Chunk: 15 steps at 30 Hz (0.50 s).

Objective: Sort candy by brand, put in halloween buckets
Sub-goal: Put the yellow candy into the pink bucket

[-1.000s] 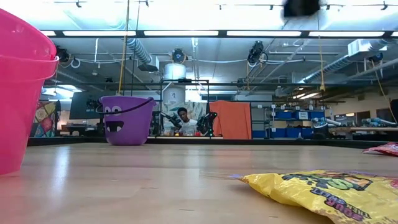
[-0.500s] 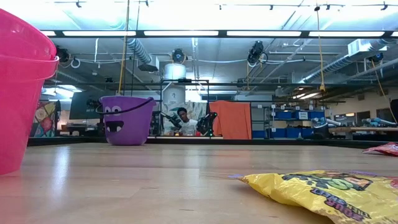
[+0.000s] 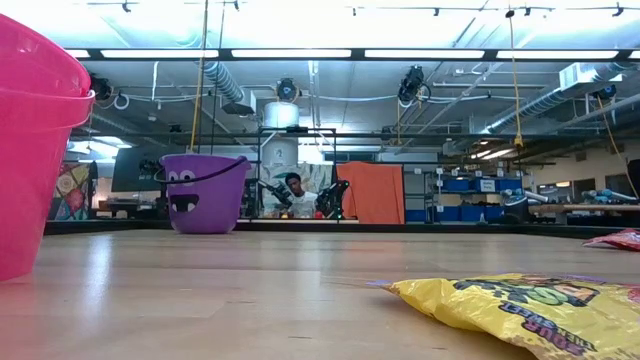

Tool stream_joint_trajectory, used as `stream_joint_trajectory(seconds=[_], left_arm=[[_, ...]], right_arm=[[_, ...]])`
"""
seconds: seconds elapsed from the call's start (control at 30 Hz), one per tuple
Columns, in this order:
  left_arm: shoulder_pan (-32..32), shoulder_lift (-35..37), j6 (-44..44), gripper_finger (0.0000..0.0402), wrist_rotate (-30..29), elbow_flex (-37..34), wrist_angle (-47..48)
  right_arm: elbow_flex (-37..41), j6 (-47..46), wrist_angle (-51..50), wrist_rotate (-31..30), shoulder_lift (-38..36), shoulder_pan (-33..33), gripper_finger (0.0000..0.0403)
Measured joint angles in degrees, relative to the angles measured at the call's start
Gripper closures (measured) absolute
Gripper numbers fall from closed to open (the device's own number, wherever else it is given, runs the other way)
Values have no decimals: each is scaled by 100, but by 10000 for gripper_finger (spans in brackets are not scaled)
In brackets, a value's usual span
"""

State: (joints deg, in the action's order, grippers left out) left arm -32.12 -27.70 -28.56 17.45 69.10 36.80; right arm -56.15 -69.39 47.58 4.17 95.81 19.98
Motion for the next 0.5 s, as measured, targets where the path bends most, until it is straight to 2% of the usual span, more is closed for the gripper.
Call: stream_joint_trajectory(seconds=[0.1, 0.37, 0.5], left_arm=[[0, -12, 2, 220, -1, 0, 0], [-2, -52, -6, 220, -2, -2, 42], [-1, -52, -21, 220, -3, -1, 44]], right_arm=[[-578, -61, 45, 240, 644, -264, 400], [-2822, -8, -666, 1805, 2356, -691, 399], [-3813, 200, -904, 2143, 2971, -820, 399]])
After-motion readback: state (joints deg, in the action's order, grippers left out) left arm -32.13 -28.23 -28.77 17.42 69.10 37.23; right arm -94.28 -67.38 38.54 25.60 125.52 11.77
